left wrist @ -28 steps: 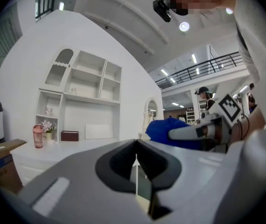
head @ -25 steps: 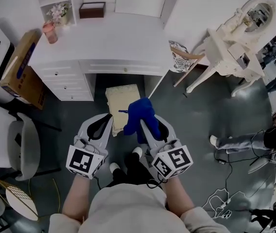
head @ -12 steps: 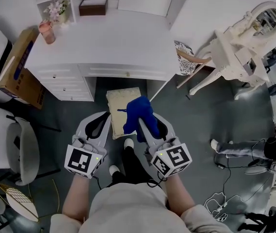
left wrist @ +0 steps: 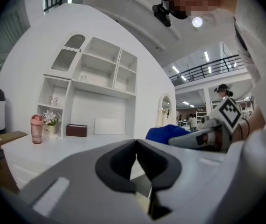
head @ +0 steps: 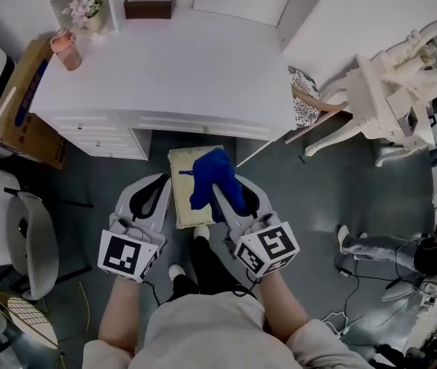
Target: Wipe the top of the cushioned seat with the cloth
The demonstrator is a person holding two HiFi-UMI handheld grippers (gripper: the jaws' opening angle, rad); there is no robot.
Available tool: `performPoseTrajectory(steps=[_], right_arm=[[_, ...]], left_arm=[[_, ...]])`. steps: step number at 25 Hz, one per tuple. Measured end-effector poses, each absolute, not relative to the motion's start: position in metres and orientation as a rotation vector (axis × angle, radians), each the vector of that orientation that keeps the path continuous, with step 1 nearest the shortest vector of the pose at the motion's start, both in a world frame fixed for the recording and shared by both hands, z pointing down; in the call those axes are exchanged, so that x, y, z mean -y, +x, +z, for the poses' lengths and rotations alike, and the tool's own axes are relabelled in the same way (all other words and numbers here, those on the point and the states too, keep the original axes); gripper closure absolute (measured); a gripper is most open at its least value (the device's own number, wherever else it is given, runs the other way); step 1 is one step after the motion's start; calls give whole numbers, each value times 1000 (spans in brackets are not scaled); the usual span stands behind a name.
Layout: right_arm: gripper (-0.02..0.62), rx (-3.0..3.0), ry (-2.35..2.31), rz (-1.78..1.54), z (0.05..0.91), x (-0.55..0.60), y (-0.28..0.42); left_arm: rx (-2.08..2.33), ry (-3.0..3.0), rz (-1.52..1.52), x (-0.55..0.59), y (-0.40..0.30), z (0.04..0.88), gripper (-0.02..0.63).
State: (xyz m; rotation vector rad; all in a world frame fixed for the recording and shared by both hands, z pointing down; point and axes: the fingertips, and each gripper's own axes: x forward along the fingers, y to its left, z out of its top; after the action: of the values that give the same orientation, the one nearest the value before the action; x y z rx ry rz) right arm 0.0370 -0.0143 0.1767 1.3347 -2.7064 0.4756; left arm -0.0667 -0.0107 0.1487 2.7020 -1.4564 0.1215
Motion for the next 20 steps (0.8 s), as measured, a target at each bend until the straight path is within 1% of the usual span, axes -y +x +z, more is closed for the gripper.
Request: performPoseTrajectory(steps=[10,20], right_arm=[[468,2651,1246,584,237,74,30],[468,2568,1166,699,316,105,21]], left_arm=[[1470,2605,179,57,-69,198,606],[1434,2496,240,81,-67,256,606]])
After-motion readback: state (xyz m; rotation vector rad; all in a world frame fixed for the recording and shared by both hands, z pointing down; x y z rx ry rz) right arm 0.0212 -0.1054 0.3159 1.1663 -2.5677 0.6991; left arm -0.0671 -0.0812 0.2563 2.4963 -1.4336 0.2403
